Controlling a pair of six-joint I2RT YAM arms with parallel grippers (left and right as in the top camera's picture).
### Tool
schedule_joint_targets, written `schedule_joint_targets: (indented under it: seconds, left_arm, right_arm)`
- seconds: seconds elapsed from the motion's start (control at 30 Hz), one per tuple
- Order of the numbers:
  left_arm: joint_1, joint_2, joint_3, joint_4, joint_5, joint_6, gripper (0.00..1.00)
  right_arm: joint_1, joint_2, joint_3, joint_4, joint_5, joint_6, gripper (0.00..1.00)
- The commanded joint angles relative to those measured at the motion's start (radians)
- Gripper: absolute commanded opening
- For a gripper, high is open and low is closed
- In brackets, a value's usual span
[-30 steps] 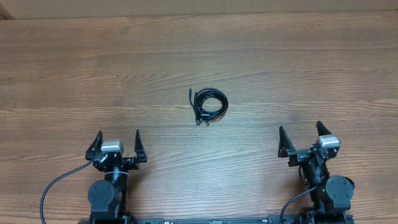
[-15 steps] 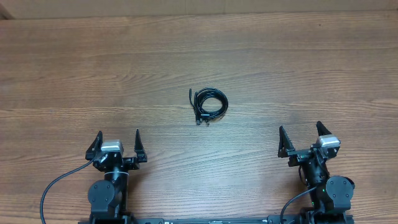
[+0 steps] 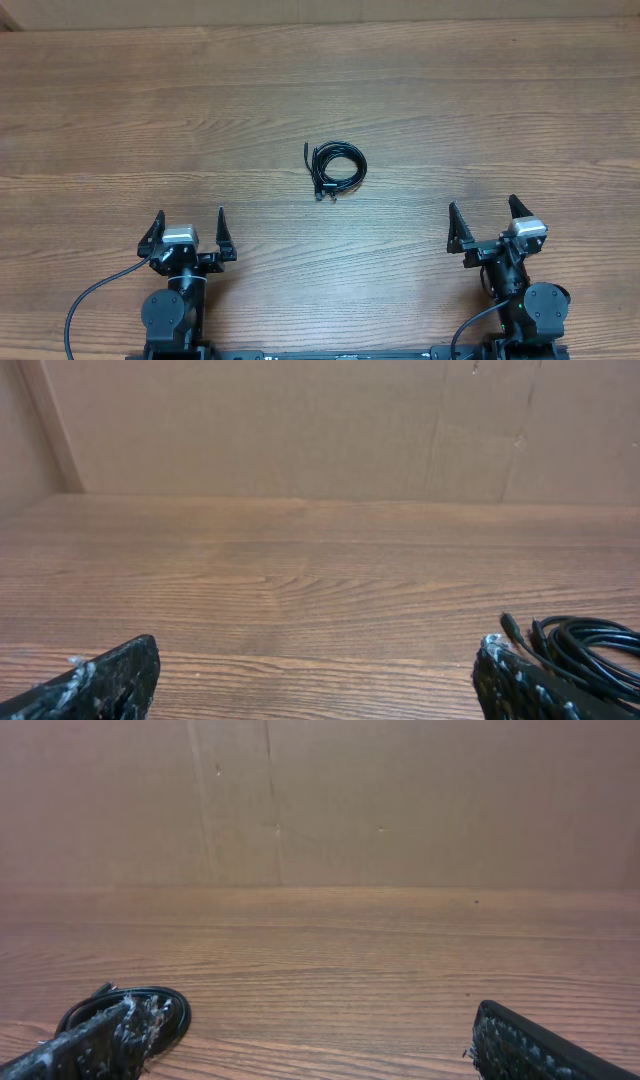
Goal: Untangle cables
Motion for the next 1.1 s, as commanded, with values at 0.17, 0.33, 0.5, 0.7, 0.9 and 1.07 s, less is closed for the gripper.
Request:
schedule_joint_targets:
  seconds: [0.17, 0.33, 0.5, 0.7, 0.9, 1.07]
  left_arm:
    - [0.005, -0.006, -0.003, 0.001, 0.005, 0.019, 1.0]
    - [0.005, -0.006, -0.003, 0.001, 0.005, 0.019, 0.99]
    - [0.005, -0.006, -0.003, 0.001, 0.005, 0.019, 0.99]
    - [0.004, -0.006, -0.003, 0.099, 0.267, -0.26, 1.0]
    - [0.005, -0.006, -0.003, 0.117, 0.719, -0.716, 1.0]
    - [0.006, -0.006, 0.065, 0.647, 0.489, -0.65, 1.0]
  right_arm:
    - [-0.001, -0.008, -0.01, 0.005, 0.009, -0.012, 1.0]
    - [-0.001, -0.008, -0.01, 0.005, 0.009, -0.012, 1.0]
    - [-0.001, -0.008, -0.01, 0.005, 0.009, -0.012, 1.0]
    - [-0.001, -0.008, -0.01, 0.005, 0.009, -0.012, 1.0]
    - [-0.001, -0.008, -0.01, 0.005, 0.009, -0.012, 1.0]
    - [-0.001, -0.008, -0.01, 0.005, 0.009, -0.012, 1.0]
